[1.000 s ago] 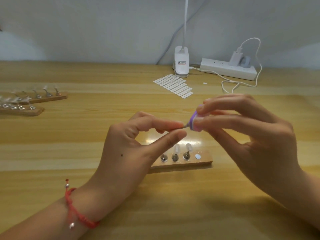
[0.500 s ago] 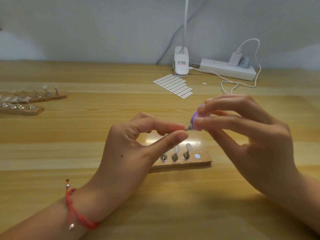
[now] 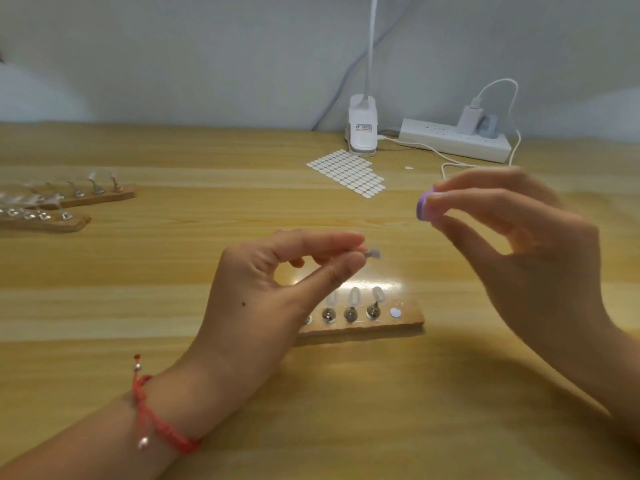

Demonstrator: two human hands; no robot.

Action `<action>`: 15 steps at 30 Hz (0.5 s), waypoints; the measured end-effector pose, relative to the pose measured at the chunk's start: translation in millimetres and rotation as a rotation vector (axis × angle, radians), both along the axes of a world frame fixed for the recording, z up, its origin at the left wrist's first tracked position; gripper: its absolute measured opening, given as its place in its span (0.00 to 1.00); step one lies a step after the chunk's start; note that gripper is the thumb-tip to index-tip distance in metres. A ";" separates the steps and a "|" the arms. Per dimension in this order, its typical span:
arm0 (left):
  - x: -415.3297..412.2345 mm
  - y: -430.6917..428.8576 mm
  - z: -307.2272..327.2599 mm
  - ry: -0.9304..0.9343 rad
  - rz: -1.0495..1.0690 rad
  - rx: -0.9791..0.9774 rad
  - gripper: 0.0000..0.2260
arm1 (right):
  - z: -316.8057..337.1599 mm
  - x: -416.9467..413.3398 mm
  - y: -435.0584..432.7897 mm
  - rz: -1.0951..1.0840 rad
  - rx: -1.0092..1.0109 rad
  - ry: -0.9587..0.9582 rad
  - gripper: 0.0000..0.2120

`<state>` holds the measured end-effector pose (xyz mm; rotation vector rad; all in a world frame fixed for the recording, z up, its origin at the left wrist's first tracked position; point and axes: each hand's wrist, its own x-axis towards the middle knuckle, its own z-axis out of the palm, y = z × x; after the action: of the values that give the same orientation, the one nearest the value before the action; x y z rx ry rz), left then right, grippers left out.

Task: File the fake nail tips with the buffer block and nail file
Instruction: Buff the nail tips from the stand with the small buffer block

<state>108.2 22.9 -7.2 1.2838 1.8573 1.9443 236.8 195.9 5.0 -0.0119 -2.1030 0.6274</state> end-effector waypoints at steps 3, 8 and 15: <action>-0.6 0.5 -0.5 0.028 -0.014 -0.018 0.07 | -1.9 -0.6 -9.0 0.035 0.047 -0.018 0.08; -3.0 -0.6 -4.1 0.115 -0.004 -0.042 0.05 | -3.4 1.4 -27.0 0.059 0.155 -0.038 0.10; -4.7 -1.1 -3.7 0.123 0.007 -0.007 0.05 | 0.8 4.9 -25.7 0.056 0.158 -0.039 0.09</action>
<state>103.5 21.8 -10.9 1.4270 1.9249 1.8995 241.7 170.2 5.8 0.1248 -2.1913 0.4961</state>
